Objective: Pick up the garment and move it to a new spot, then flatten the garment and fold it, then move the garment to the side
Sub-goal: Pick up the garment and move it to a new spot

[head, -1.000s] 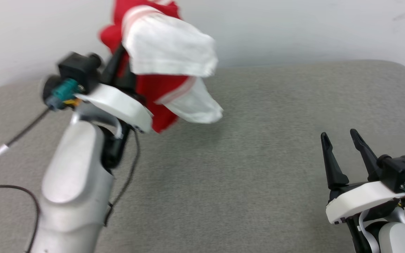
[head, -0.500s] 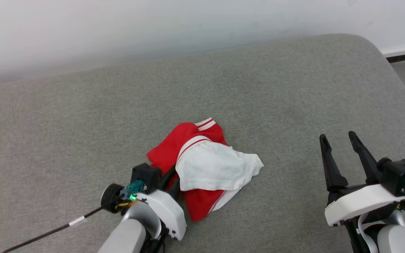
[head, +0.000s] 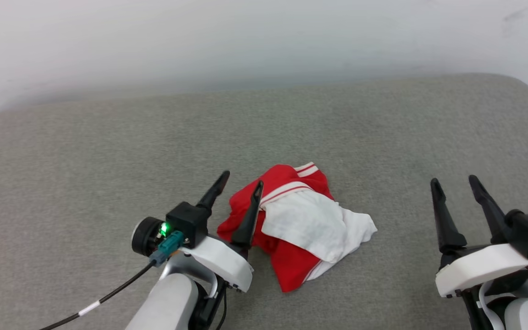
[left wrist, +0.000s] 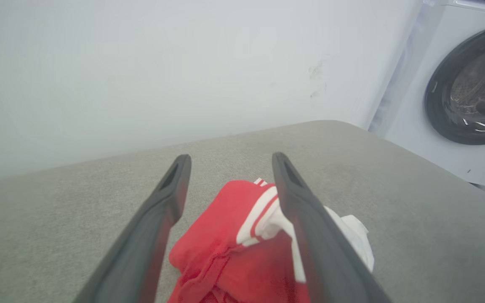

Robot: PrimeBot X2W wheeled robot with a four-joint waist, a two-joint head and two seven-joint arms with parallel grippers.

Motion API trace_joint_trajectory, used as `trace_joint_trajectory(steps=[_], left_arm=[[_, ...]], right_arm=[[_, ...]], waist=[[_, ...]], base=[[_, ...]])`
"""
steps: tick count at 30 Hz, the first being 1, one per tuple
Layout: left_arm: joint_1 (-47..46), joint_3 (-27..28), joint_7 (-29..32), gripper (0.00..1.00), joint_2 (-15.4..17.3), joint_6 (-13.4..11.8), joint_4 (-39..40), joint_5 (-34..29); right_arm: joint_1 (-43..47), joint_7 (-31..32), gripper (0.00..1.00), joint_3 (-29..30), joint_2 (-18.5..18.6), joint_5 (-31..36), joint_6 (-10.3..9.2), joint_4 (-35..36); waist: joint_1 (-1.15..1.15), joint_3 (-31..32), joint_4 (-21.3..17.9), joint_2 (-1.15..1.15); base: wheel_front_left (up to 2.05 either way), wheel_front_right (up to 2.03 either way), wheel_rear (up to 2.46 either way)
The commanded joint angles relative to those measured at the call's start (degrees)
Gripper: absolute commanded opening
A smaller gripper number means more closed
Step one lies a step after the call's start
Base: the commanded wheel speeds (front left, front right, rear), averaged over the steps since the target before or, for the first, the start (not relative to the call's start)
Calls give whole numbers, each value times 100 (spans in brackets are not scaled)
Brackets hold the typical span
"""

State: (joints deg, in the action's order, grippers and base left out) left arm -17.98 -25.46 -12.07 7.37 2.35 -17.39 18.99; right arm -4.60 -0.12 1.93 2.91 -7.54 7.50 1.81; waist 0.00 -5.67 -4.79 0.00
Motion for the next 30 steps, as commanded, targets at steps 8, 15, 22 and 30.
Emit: trace_joint_trajectory(steps=[8, 15, 22, 30], left_arm=[[137, 585, -155, 100, 197, -493, 413, 167], [545, 968, -108, 100, 624, -679, 352, 272], [990, 1041, -25, 100, 844, -779, 541, 323], [1166, 978, 92, 100, 849, -796, 720, 384]], right_arm=[[293, 167, 100, 228, -4, 78, -3, 228], [517, 266, 100, 199, -4, 11, -2, 284], [740, 344, 100, 135, -4, -10, -2, 335], [831, 389, 100, 67, -4, -14, -2, 404]], waist=[[0, 306, 475, 0], [0, 541, 455, 0], [0, 688, 412, 0], [0, 755, 412, 0]], base=[[0, 0, 0], [0, 0, 0], [0, 0, 0], [0, 0, 0]])
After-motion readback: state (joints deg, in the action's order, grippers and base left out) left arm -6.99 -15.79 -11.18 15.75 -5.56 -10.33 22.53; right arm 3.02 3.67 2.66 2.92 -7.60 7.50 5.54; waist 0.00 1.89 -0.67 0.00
